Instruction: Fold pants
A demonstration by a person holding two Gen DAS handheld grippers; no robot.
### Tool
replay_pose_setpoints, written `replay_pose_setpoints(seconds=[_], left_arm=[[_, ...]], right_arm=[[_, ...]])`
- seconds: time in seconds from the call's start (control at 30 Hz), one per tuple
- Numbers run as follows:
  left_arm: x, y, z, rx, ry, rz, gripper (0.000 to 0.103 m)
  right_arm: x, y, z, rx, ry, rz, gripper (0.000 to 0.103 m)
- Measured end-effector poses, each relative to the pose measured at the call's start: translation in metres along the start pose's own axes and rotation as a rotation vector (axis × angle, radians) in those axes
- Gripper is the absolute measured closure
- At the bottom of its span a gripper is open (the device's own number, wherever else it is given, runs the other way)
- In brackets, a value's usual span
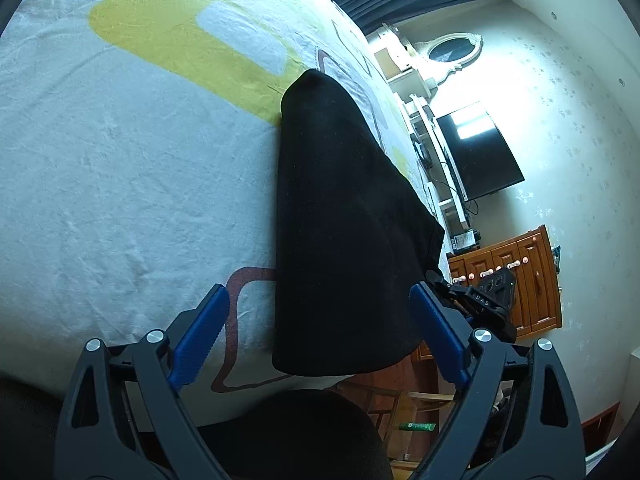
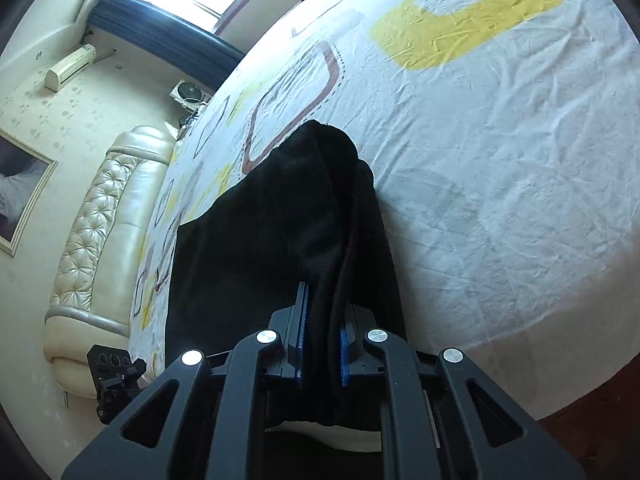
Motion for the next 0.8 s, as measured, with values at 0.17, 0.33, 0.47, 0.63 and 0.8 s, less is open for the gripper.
replay_pose_setpoints(seconds=[0.17,0.33,0.47,0.63,0.8], left_arm=[[-0.002,0.002,-0.004,-0.005,-0.019,0.001,0.012],[-0.011,-0.002,-0.01,-0.013,-0.051,-0.009,0.012],[-0.016,-0.005,-0.01,-0.009,-0.07,-0.033,0.012],[-0.012,-0.002,-0.012,-0.014,-0.084,-0.041,0.012],[-0.01,0.001,-0.017,-0.019,-0.098,-0.058,0.012]], right_arm=[[0.005,-0.001,0.006,0.003,0.004,0.021,0.09],[0.041,-0.04,0.013,0.101,0.113,-0.038,0.048],[0.065,-0.057,0.003,0.11,0.219,0.096,0.033],[0.065,-0.037,-0.023,0.0,0.226,0.161,0.03],[0.063,-0.024,-0.036,-0.037,0.312,0.324,0.026]])
Point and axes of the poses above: each gripper's, at about its wrist camera, not at the fingertips, and y roughly the way its jaws point, x to its right, z to its top, the point moved 2 cm from there along y, roughly the way its jaws point
